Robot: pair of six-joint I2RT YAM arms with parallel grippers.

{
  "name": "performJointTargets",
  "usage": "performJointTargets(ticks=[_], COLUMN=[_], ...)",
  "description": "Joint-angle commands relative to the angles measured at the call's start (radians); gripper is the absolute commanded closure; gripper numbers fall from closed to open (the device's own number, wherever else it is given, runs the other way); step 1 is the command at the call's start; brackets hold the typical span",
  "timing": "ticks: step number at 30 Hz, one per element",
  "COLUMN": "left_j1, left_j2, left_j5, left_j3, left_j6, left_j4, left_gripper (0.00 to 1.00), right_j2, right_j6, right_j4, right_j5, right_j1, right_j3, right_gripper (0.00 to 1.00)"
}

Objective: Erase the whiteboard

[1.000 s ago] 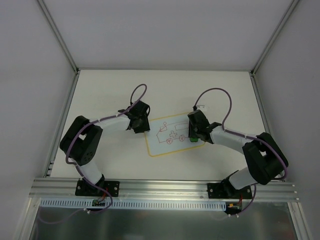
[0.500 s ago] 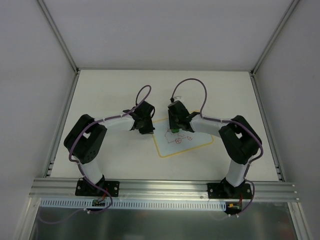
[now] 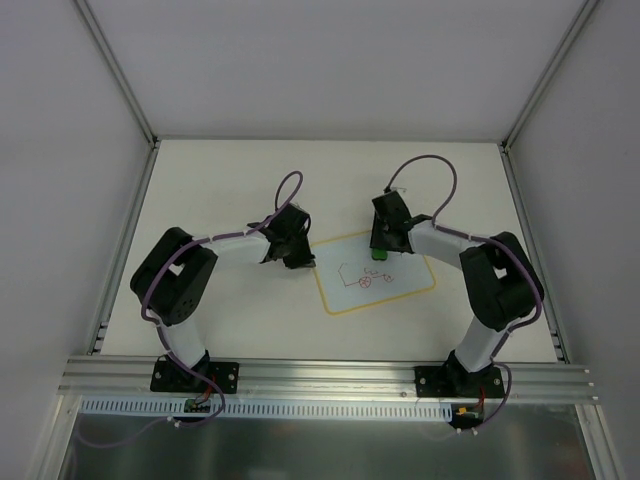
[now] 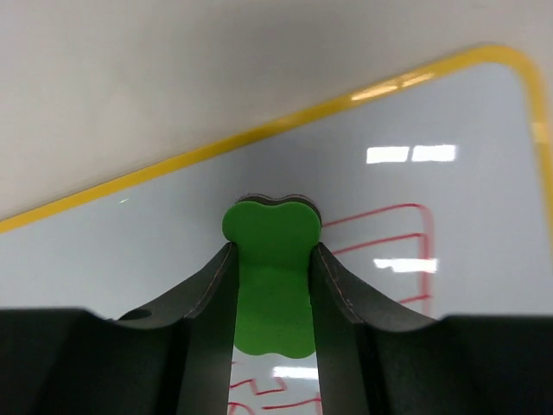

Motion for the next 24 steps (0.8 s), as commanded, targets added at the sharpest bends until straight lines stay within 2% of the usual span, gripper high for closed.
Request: performJointTargets(ticks=[1,7,10,14,16,19,24], left_j1=[-0.028,-0.024,-0.014,0.022,0.032,0.056,0.082], left_j2=[0.097,0.077,0.074,0.074,0.066,0.058,0.064], left_j5=[-0.018,-0.034,-0.036,-0.024,-0.034,-0.035,-0.034], left_j3=[-0.078,-0.092,-0.089,-0.079,-0.079,-0.075,-0.043], left_j6=[0.020,0.017,0.023,0.023,0.021,0.017,0.017], left_j4=[-0.174,-0.176,-0.174,-0.174,-0.176,-0.174,-0.174], left_gripper=[1.00,1.00,1.00,1.00,1.00,1.00,1.00], right_j2=[0.002,-0.013,0.027,0.137,0.152,0.150,0.059], right_j6=[0.027,0.068,0.025,0.034,0.034,0.057,0.132], right_j4=[-0.265,-0.271,-0.224,-0.205,-0.208,-0.225,-0.271], right_j5=[0.065,0.086,-0.007,-0.128,-0.136,-0.117,0.040], right_j1=[-0.043,-0.027,0.052,0.230,0.272,0.287,0.218], right_j3=[-0.040,-0.048,-0.007,0.087,0.121,0.132,0.012], right_gripper=[1.00,1.00,1.00,1.00,1.00,1.00,1.00])
